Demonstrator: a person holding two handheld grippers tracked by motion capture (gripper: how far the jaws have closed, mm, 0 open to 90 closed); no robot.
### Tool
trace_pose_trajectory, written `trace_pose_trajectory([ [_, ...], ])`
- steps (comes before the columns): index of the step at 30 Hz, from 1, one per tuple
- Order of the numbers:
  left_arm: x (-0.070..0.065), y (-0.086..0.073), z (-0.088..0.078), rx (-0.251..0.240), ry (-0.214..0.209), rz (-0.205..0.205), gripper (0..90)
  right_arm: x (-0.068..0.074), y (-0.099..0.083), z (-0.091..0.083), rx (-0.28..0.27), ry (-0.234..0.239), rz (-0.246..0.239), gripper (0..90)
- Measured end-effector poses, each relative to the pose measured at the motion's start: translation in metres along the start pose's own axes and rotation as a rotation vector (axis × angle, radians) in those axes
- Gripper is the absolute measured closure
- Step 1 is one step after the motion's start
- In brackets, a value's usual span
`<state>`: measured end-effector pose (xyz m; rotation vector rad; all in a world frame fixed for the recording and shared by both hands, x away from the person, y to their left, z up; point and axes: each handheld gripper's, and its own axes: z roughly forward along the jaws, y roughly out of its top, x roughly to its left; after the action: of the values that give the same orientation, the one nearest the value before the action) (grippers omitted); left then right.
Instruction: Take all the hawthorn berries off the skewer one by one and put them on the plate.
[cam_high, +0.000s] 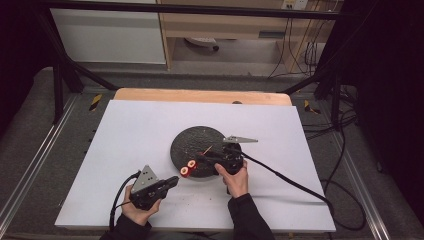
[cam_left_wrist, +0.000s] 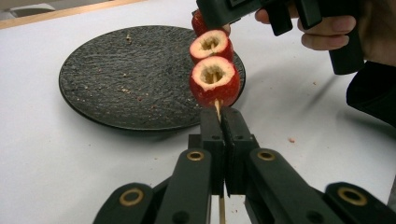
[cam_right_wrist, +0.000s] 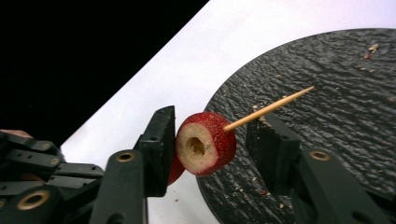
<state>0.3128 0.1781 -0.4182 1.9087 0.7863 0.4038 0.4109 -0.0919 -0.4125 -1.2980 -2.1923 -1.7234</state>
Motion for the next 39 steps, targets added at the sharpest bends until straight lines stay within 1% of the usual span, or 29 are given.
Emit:
trace_pose_trajectory([
  [3, 0.000, 0.000, 0.000, -0.004, -0.005, -0.005, 88.3, 0.000, 0.001, -0.001, 0.010, 0.017, 0.028, 58.0],
  [5, 0.001, 0.000, 0.000, -0.009, -0.008, -0.013, 88.3, 0.000, 0.003, -0.002, 0.005, 0.033, 0.034, 59.9],
  [6, 0.001, 0.000, -0.001, -0.010, -0.006, -0.008, 88.3, 0.000, 0.004, -0.002, 0.000, 0.036, 0.039, 60.1],
  [10, 0.001, 0.002, -0.001, -0.023, -0.008, -0.007, 88.3, 0.001, 0.006, -0.004, -0.009, 0.037, 0.047, 60.3],
  [12, 0.001, 0.002, -0.001, -0.025, -0.011, -0.010, 88.3, 0.001, 0.007, -0.006, -0.014, 0.025, 0.050, 60.4],
  [13, 0.000, 0.002, -0.002, -0.024, -0.009, -0.002, 88.3, 0.001, 0.008, -0.007, -0.017, 0.020, 0.048, 60.5],
  [15, 0.000, 0.002, -0.004, -0.030, -0.010, 0.000, 88.3, 0.003, 0.011, -0.012, -0.046, -0.018, 0.034, 60.6],
  [16, 0.000, 0.002, -0.004, -0.031, -0.014, -0.002, 88.3, 0.003, 0.013, -0.015, -0.059, -0.029, 0.030, 60.6],
  [19, -0.002, 0.002, -0.004, -0.035, -0.018, 0.009, 88.3, 0.004, 0.020, -0.024, -0.077, -0.065, 0.011, 60.7],
  [21, -0.003, 0.002, -0.005, -0.040, -0.019, 0.016, 88.3, 0.003, 0.024, -0.030, -0.088, -0.076, 0.004, 60.7],
  [23, -0.002, 0.002, -0.005, -0.042, -0.021, 0.015, 88.3, 0.001, 0.029, -0.035, -0.109, -0.082, 0.005, 60.8],
  [24, -0.002, 0.002, -0.005, -0.043, -0.021, 0.015, 88.3, -0.001, 0.031, -0.036, -0.108, -0.082, 0.005, 60.7],
  [29, 0.000, 0.002, -0.008, -0.053, -0.020, 0.018, 88.3, -0.007, 0.045, -0.045, -0.136, -0.112, -0.008, 60.8],
  [32, 0.004, 0.002, -0.008, -0.052, -0.018, 0.006, 88.3, -0.010, 0.052, -0.051, -0.149, -0.131, -0.017, 60.8],
  [35, 0.006, 0.002, -0.011, -0.061, -0.010, -0.002, 88.3, -0.016, 0.057, -0.053, -0.159, -0.154, -0.026, 60.8],
  [36, 0.007, 0.003, -0.012, -0.063, -0.008, -0.004, 88.3, -0.018, 0.058, -0.053, -0.160, -0.157, -0.022, 60.8],
  [39, 0.011, 0.003, -0.014, -0.066, -0.002, -0.022, 88.3, -0.023, 0.056, -0.045, -0.134, -0.159, -0.014, 60.8],
])
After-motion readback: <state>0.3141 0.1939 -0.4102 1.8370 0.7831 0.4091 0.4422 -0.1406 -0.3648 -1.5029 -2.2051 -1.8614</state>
